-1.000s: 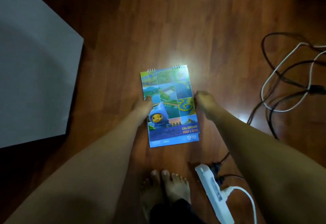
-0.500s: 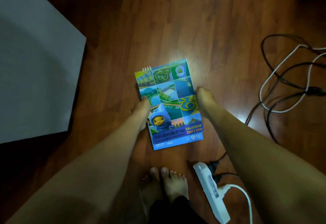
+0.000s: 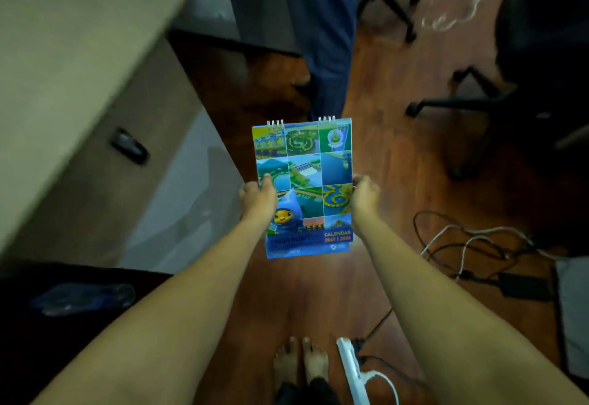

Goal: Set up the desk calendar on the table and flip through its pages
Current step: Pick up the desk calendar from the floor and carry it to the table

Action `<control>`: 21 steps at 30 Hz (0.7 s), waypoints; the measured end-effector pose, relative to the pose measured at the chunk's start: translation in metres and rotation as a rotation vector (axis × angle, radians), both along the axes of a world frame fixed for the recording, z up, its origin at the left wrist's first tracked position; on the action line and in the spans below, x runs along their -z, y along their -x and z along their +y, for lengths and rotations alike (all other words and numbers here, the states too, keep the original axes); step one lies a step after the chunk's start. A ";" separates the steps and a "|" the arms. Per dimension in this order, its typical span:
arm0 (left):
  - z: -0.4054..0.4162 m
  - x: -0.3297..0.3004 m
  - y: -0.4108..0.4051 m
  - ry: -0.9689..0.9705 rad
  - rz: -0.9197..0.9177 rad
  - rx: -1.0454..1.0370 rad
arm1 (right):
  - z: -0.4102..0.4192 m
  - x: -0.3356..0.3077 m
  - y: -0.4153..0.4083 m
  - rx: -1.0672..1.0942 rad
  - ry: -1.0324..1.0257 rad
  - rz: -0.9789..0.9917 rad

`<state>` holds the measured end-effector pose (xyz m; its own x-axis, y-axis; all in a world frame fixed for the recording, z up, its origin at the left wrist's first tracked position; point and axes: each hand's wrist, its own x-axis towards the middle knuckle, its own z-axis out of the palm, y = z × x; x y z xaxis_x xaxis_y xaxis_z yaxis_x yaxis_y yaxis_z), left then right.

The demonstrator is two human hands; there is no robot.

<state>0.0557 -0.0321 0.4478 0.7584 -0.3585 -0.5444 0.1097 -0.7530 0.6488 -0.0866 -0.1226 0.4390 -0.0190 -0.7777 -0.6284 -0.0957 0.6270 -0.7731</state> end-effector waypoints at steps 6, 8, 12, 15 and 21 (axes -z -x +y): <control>0.007 -0.185 -0.030 0.204 -0.176 -0.071 | -0.002 -0.187 -0.052 0.022 0.206 -0.188; 0.013 -0.229 -0.040 0.219 -0.260 -0.080 | -0.008 -0.217 -0.069 0.001 0.232 -0.217; 0.036 -0.299 -0.062 0.315 -0.334 -0.191 | -0.004 -0.275 -0.108 -0.101 0.278 -0.280; 0.074 -0.337 -0.084 0.439 -0.346 -0.402 | 0.036 -0.332 -0.143 -0.215 0.323 -0.324; 0.195 -0.372 -0.137 0.483 -0.430 -0.672 | 0.145 -0.373 -0.236 -0.462 0.298 -0.447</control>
